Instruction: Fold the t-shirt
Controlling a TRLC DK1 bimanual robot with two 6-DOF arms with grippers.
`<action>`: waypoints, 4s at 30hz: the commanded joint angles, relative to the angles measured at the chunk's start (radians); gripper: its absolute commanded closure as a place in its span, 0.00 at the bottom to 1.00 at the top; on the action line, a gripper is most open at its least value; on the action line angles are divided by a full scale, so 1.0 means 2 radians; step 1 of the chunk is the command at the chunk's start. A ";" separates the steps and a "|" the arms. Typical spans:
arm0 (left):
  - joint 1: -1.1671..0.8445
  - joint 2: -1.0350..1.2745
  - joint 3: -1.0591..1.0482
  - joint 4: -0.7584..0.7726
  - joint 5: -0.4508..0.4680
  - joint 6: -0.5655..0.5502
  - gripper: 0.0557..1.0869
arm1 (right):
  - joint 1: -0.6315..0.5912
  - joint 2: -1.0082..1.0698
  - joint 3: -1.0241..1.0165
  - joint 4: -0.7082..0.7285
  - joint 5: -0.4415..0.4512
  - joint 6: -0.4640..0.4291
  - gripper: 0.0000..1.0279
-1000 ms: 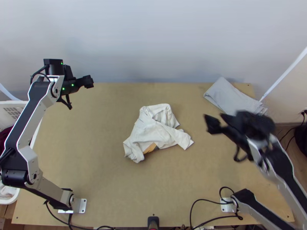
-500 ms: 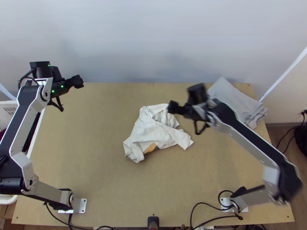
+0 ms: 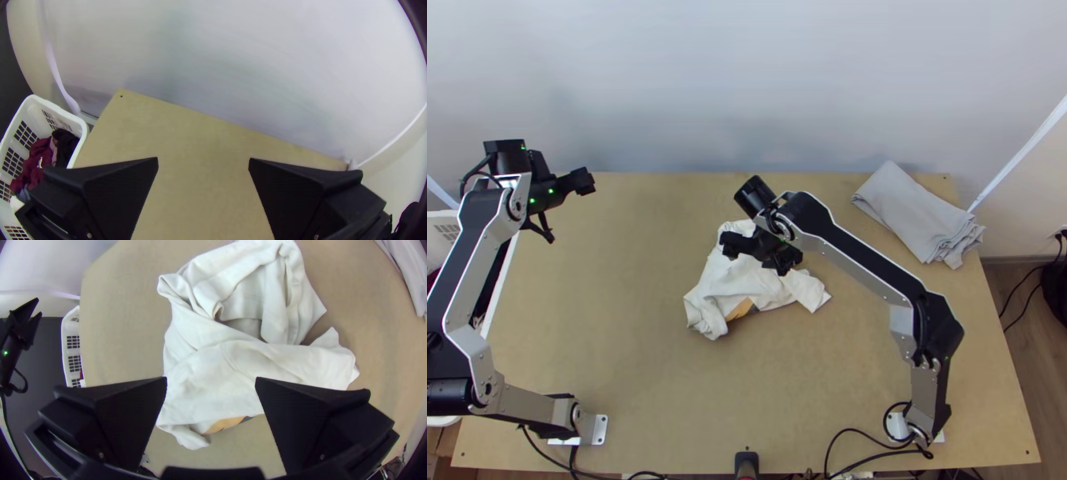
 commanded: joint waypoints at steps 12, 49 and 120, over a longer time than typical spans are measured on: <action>0.017 -0.024 -0.027 0.013 0.003 0.015 0.04 | -0.007 0.062 0.034 -0.010 0.008 0.027 0.33; -0.174 0.056 0.000 0.041 0.014 0.027 0.04 | -0.004 -0.119 -0.118 -0.012 0.108 -0.029 0.97; -0.247 -0.002 0.174 -0.227 0.043 -0.062 0.97 | -0.028 -0.471 -0.381 0.207 0.044 -0.163 0.97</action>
